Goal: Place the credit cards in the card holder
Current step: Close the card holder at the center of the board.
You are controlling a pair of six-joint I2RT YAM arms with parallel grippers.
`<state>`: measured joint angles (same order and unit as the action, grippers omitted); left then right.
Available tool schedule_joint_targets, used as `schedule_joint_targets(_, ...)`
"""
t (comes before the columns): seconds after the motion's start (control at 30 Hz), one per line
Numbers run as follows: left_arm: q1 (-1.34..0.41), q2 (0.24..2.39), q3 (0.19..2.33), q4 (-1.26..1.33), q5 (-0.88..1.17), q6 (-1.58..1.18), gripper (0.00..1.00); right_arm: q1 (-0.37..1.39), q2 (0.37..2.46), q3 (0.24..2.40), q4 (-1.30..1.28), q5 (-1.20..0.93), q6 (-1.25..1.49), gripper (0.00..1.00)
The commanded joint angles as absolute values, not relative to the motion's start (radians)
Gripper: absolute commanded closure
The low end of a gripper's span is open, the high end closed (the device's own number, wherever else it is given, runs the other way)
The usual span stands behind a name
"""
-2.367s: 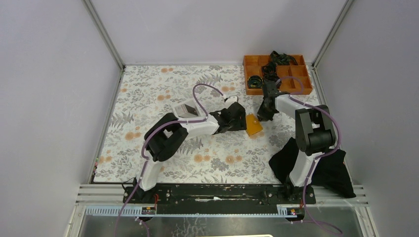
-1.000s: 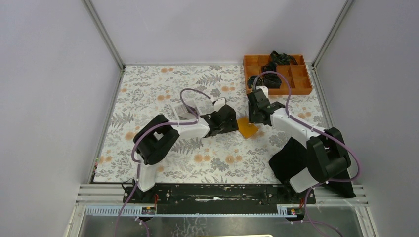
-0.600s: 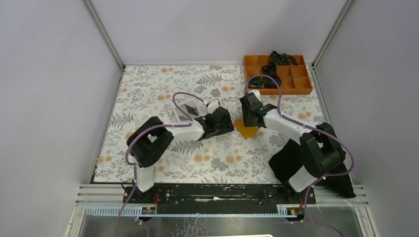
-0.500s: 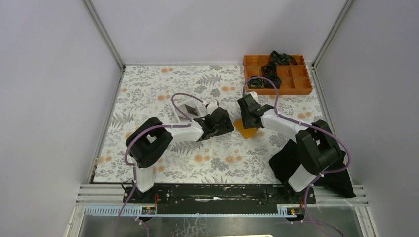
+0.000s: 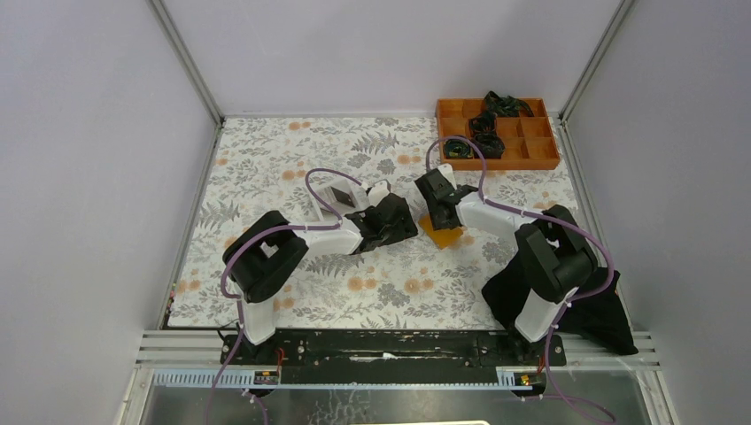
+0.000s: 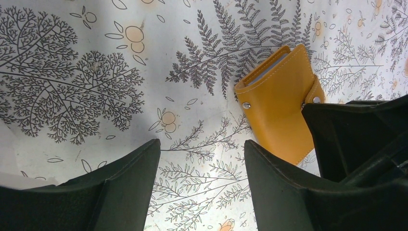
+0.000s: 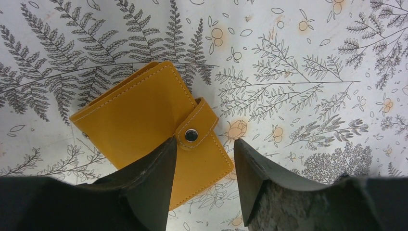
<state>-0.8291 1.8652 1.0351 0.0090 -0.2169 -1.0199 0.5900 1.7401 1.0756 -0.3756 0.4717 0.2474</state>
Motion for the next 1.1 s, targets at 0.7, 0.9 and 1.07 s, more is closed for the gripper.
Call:
schedule_joint_targets(0.7, -0.819, 1.953, 0.989, -0.125, -0.187, -1.009, 0.27, 0.663, 1.785, 1.129, -0.376, 0.612, 0.173, 0.57)
schedule_joint_targets(0.9, -0.819, 1.952, 0.987, -0.121, -0.188, -1.015, 0.27, 0.691, 1.783, 1.131, -0.406, 0.634, 0.173, 0.49)
schedule_joint_targets(1.07, -0.819, 1.953, 0.984, -0.115, -0.185, -1.021, 0.27, 0.699, 1.792, 1.125, -0.415, 0.658, 0.175, 0.47)
